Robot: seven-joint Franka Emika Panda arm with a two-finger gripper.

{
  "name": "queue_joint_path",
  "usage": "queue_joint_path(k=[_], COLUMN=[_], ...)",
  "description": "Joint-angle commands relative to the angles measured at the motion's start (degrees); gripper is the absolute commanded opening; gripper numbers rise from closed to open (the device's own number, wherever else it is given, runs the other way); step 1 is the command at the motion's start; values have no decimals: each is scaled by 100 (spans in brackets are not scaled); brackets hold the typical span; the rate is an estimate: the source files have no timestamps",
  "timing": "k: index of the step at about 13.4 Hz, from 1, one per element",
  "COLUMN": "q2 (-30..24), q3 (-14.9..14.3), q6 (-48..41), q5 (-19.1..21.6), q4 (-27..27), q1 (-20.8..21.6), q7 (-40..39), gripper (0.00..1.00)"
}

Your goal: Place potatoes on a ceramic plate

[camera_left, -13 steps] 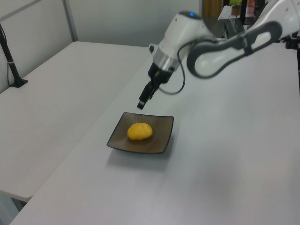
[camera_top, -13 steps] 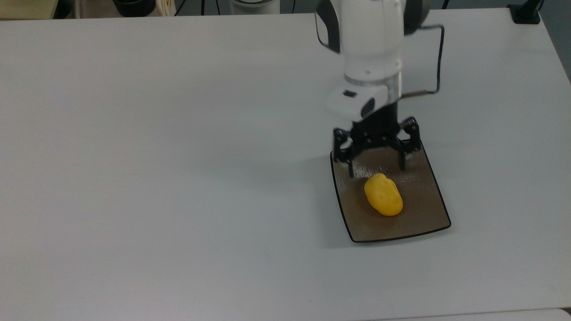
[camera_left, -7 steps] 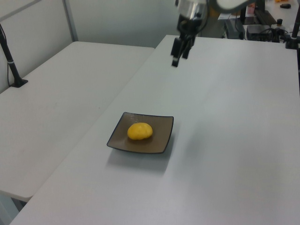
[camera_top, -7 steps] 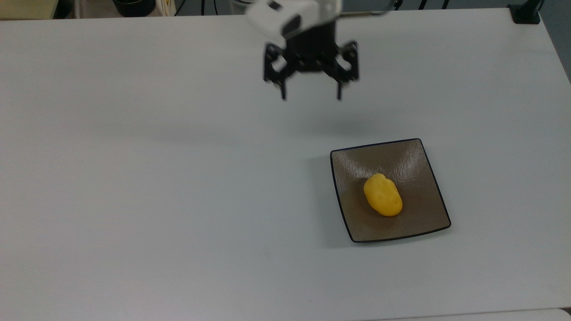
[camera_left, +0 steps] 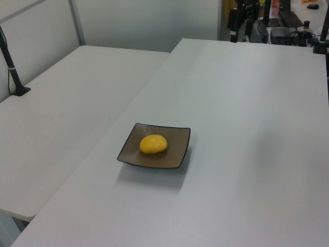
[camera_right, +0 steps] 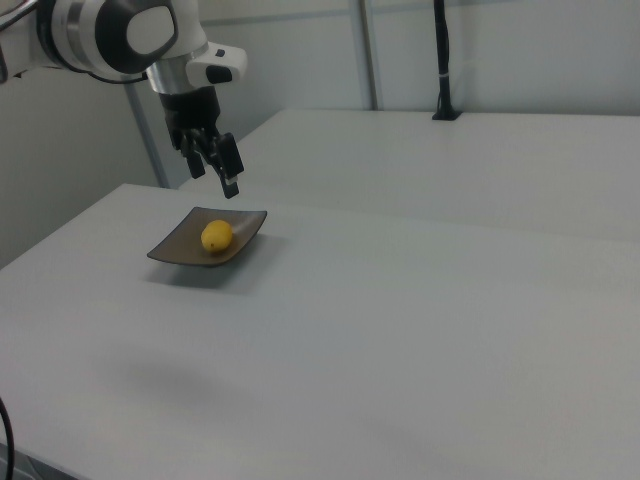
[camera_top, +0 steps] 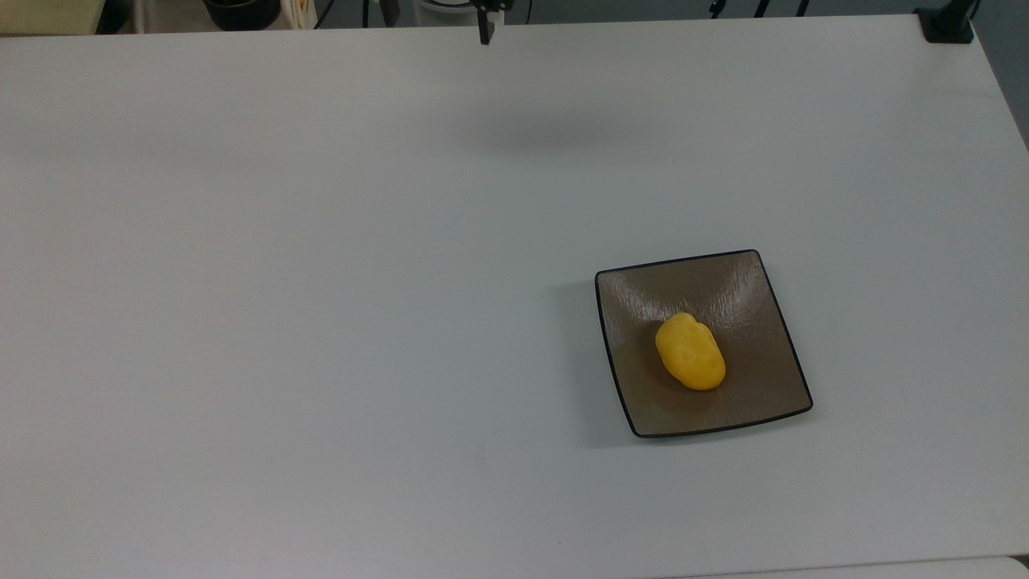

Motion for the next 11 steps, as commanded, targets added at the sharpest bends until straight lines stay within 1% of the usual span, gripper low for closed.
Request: queue_joint_path(k=[1, 2, 3, 6, 7, 11], q2=[-374, -444, -471, -445, -418, -418], q3=[196, 301, 441, 469, 469, 460], q6=[-107, -54, -28, 279, 515, 807], q5=[-35, -35, -35, -105, -114, -132], q4=[-462, -549, -663, -691, -691, -691], q1=[-211, -316, -404, -370, -370, -396], q7=[83, 14, -257, -1048, -1364, -1902], gripper=[100, 100, 100, 100, 100, 100])
